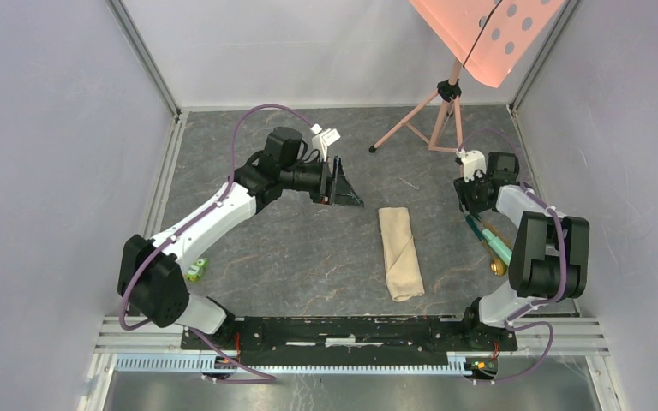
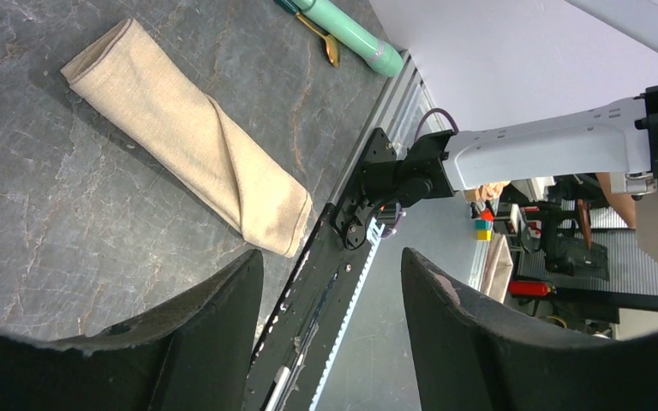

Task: Fold the napkin into a case and place the utensils inside
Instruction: Pick up the knife from the corner of the board.

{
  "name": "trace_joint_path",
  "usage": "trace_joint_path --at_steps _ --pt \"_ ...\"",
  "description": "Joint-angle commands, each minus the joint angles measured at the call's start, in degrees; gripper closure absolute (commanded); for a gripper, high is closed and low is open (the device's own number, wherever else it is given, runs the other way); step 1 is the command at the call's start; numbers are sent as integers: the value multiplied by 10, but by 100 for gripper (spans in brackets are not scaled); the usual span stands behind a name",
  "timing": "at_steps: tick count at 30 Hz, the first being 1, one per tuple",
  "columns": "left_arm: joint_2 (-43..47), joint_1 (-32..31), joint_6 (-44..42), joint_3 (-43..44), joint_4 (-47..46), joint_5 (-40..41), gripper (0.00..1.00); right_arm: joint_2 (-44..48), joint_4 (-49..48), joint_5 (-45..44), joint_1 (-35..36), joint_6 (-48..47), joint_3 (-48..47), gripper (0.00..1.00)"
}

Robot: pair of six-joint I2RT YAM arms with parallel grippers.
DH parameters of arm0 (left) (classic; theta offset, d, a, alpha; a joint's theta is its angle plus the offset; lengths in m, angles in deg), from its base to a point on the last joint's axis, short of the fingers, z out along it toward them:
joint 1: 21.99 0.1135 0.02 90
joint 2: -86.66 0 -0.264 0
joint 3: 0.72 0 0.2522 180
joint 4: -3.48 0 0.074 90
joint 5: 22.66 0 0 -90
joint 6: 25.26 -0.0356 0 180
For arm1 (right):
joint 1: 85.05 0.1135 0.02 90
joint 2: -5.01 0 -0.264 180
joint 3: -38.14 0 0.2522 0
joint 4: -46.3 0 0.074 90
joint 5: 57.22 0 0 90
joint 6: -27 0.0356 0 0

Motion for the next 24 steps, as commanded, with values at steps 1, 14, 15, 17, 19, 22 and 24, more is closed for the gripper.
trace_joint_path --at_steps 1,14,15,17,19,22,24 --pt "-8 9 34 -6 -37 -31 33 -13 -45 16 -3 1 7 51" --pt "-15 16 49 -15 -57 -41 34 -40 -78 6 -3 2 32 70" --pt "-14 16 49 -15 -58 -41 34 -34 -84 3 -3 2 37 71" --pt "-13 16 50 -17 -60 -41 34 -23 -95 -14 -3 2 47 75" --pt "-12 16 52 -18 -62 -41 34 -11 -110 -31 -3 -1 53 81" --pt "-9 16 49 -19 -63 -38 34 15 -137 -30 -3 -7 61 91" --pt "-6 16 45 -19 -59 -31 33 38 -158 -32 -3 -8 68 94"
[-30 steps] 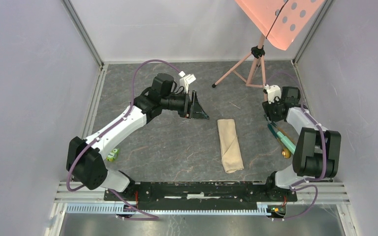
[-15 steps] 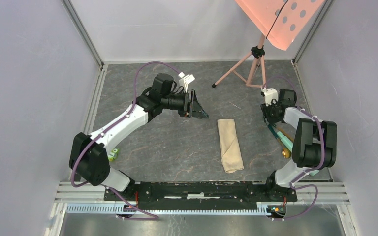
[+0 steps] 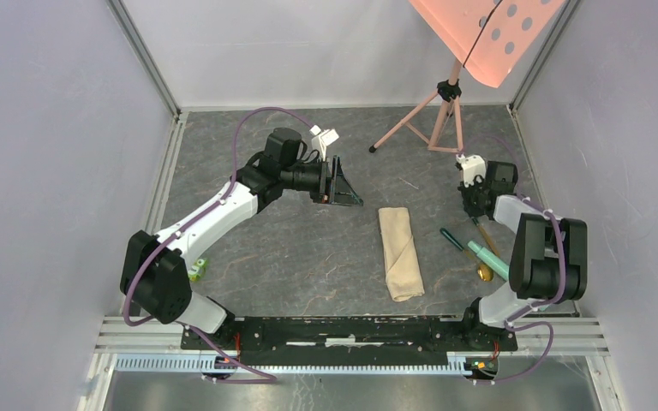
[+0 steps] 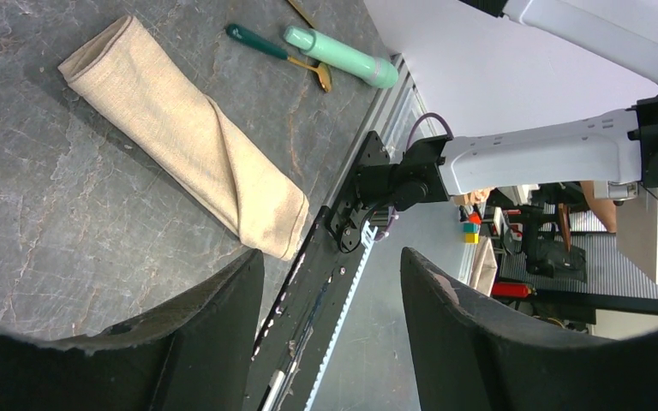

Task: Fold the napkin into a case and place the utensils inside
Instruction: Pick up the knife from the corner of the board.

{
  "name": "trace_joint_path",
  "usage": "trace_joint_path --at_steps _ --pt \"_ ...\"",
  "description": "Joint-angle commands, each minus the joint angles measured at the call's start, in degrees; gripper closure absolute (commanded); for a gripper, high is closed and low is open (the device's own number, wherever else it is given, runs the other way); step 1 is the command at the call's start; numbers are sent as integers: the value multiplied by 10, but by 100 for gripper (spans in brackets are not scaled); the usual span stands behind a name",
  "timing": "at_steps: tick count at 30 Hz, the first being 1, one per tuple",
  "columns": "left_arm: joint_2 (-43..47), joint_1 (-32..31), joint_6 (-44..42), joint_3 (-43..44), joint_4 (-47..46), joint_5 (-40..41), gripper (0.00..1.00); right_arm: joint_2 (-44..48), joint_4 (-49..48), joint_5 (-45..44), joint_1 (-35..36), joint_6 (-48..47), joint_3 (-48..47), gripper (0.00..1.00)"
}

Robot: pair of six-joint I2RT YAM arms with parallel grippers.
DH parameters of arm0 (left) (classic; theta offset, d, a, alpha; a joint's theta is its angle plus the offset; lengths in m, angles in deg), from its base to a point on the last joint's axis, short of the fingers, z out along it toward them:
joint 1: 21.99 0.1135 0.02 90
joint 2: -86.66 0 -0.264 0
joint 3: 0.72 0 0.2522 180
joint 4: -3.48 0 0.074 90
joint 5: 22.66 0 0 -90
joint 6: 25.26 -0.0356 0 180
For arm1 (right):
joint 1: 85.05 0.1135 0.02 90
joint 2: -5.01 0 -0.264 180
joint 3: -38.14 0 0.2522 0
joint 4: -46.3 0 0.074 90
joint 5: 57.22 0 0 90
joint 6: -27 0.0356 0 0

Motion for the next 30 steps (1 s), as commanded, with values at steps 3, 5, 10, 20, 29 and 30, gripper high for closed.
trace_joint_path --at_steps 3,5,10,20,29,30 --pt "13 2 10 -1 -14 -1 33 85 -78 -34 -3 -9 25 94" --pt "14 3 5 -1 -10 5 33 117 -95 -40 -4 -3 34 94" --pt "15 4 -3 -1 -5 14 32 185 -93 -48 -3 58 33 100" --pt "8 5 38 -30 -83 10 27 395 -36 -11 1 517 95 100" --pt "38 -53 63 -124 -260 92 21 496 -144 -131 175 902 228 100" --pt "37 -64 57 -127 -258 102 21 488 -150 -147 203 917 226 100"
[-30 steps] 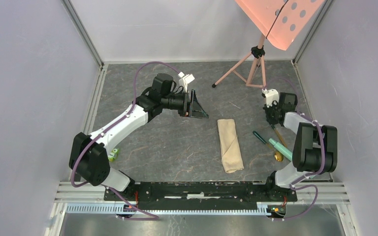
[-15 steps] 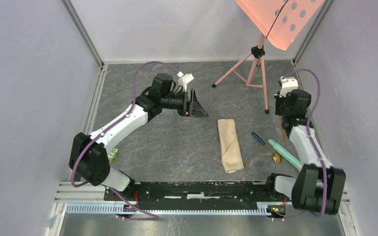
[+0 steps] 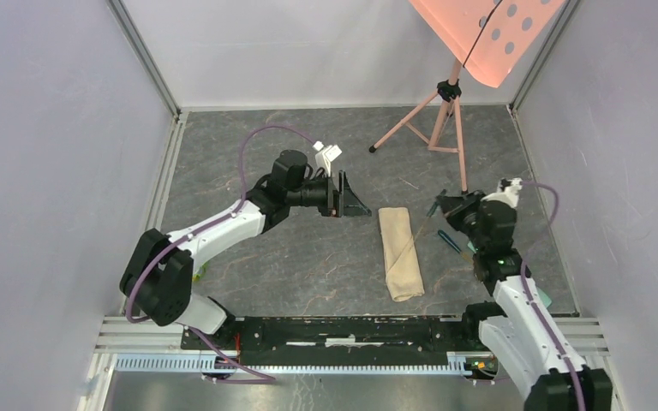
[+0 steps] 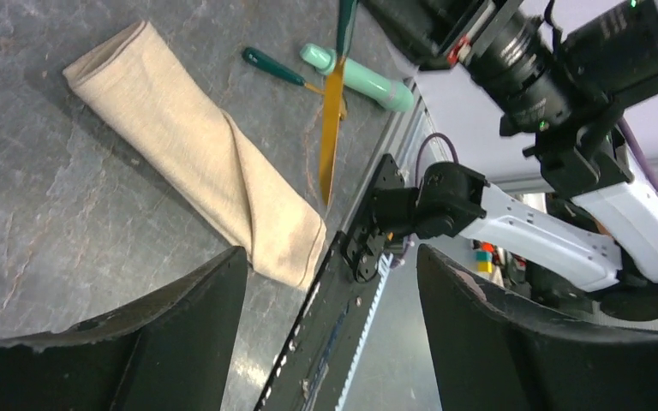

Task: Fold the napkin into a case and place the utensils inside
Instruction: Pick up the knife from the corner of the board, then pass from the right arm to the left

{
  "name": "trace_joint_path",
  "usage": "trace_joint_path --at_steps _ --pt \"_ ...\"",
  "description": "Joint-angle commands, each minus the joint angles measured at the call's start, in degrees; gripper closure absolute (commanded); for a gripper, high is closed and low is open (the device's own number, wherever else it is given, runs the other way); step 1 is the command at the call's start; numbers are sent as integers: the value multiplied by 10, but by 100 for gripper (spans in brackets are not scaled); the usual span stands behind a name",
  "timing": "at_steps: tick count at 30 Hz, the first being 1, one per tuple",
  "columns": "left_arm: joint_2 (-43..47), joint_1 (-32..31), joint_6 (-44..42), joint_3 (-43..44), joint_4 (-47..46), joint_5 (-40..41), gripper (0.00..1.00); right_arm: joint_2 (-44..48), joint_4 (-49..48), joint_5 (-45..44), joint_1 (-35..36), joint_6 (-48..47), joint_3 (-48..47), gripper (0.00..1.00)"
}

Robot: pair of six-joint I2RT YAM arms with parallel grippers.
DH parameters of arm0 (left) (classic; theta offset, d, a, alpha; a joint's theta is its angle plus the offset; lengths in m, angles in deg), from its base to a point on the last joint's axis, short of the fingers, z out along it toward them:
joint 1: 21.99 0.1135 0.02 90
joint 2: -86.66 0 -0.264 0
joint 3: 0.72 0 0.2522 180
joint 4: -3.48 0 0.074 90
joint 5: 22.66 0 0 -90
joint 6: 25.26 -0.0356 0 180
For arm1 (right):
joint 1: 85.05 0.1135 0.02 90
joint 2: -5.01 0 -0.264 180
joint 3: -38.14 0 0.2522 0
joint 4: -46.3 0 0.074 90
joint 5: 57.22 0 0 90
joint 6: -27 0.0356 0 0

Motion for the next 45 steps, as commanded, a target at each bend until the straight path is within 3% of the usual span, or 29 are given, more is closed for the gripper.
trace_joint_path --at_steps 1,5,9,12,16,24,27,32,35,38,40,42,43,45 --pt "29 -45 -13 -8 -75 57 21 -24 -66 -92 119 185 -5 100" --pt "-6 -58 -7 1 -73 38 25 -85 -56 -127 211 181 -53 100" --pt "-11 -68 -38 9 -40 55 27 -96 -76 -177 265 250 -40 100" --pt "-8 -92 -87 21 6 104 26 -111 -74 -207 293 279 -46 100" --pt "-20 -133 -192 76 164 240 31 -124 -72 -223 311 299 -62 100" --pt "-20 -195 -259 103 229 347 37 -129 -62 -242 315 320 -74 100" --pt "-23 -209 -278 115 264 404 46 -125 -55 -249 315 324 -75 100" --pt "-16 -215 -283 114 265 416 59 -117 -56 -248 315 339 -65 100" --pt "-15 -215 -287 114 261 413 72 -114 -54 -242 315 340 -62 100" --pt "-9 -215 -294 114 262 413 97 -111 -53 -233 315 337 -63 100" --pt "2 -214 -298 109 258 415 98 -108 -43 -231 315 324 -67 89" --pt "12 -211 -299 104 256 407 98 -103 -19 -238 315 271 -80 58" --pt "13 -209 -299 105 258 395 98 -102 -3 -246 315 206 -94 34" --pt "12 -197 -294 110 267 357 98 -90 4 -263 314 28 -117 18"
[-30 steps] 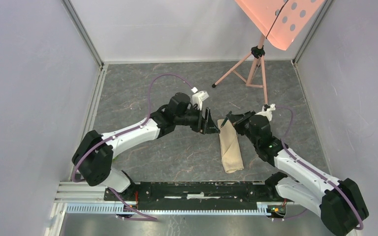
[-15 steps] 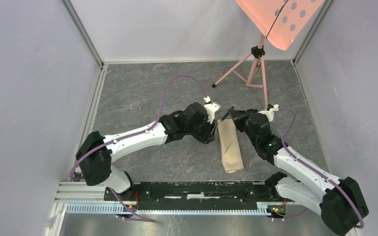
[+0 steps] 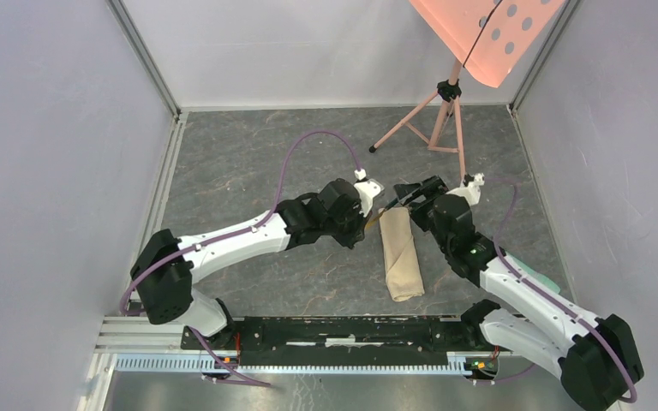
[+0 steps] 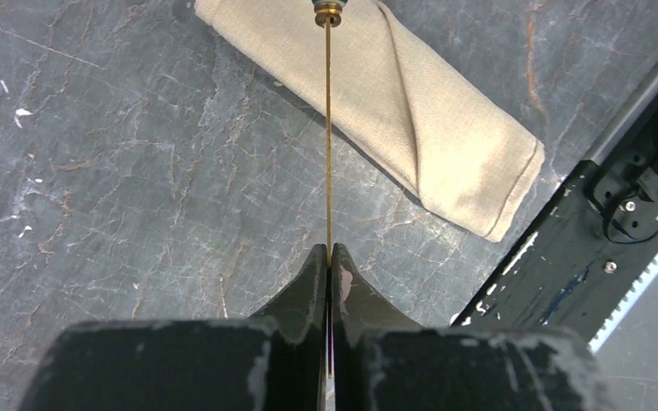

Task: Fold the napkin into a case and place the utensils inside
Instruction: Pass from the right arm to the left, then pass from the left arm to the right

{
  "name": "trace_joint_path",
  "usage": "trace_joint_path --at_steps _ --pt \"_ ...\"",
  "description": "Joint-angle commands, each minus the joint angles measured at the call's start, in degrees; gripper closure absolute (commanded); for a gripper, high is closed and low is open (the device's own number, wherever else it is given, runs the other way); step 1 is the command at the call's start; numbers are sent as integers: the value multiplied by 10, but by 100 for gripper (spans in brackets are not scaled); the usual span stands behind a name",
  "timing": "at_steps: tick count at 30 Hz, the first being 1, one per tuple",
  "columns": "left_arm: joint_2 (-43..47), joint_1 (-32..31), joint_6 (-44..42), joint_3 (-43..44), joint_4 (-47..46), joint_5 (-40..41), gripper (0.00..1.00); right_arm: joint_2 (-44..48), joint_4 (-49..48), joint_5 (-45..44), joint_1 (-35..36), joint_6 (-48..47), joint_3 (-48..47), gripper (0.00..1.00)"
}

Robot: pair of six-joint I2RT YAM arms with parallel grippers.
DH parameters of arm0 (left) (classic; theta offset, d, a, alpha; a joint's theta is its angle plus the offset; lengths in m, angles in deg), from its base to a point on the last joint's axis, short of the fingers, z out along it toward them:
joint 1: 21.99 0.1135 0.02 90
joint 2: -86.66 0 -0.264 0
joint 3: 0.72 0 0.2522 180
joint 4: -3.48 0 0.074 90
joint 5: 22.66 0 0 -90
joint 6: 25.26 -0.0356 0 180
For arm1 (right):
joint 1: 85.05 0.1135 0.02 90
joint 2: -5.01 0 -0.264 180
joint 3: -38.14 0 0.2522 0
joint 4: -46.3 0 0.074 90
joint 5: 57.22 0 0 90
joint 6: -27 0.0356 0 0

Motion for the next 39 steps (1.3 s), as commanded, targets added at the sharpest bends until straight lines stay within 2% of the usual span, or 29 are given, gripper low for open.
trace_joint_path --at_steps 1,2,4,6,10,13,15,17,21,25,28,39 --pt "26 23 -17 22 7 -72 98 34 2 -28 4 -372 -60 17" --pt "19 33 -16 30 15 -105 98 47 -5 -19 4 -470 -56 16" --pt "1 50 -13 51 35 -178 98 81 -40 86 4 -723 -35 17" --pt "-24 70 -3 72 49 -259 98 112 -9 285 5 -947 -22 20" --pt "-65 116 33 90 50 -393 98 141 123 441 32 -1185 -49 20" --pt "-77 136 49 90 38 -441 98 148 141 456 82 -1300 -42 13" --pt "-81 138 42 93 49 -437 98 133 134 444 103 -1343 -46 13" --pt "-82 138 38 94 54 -439 98 96 167 453 111 -1392 -68 15" --pt "-85 138 35 98 61 -448 98 30 205 431 112 -1453 -105 26" --pt "-89 138 29 102 68 -451 98 9 200 413 112 -1464 -121 37" --pt "-91 138 29 102 69 -455 98 6 194 390 112 -1464 -118 39" --pt "-94 138 31 102 69 -457 98 -8 189 398 113 -1436 -119 53"
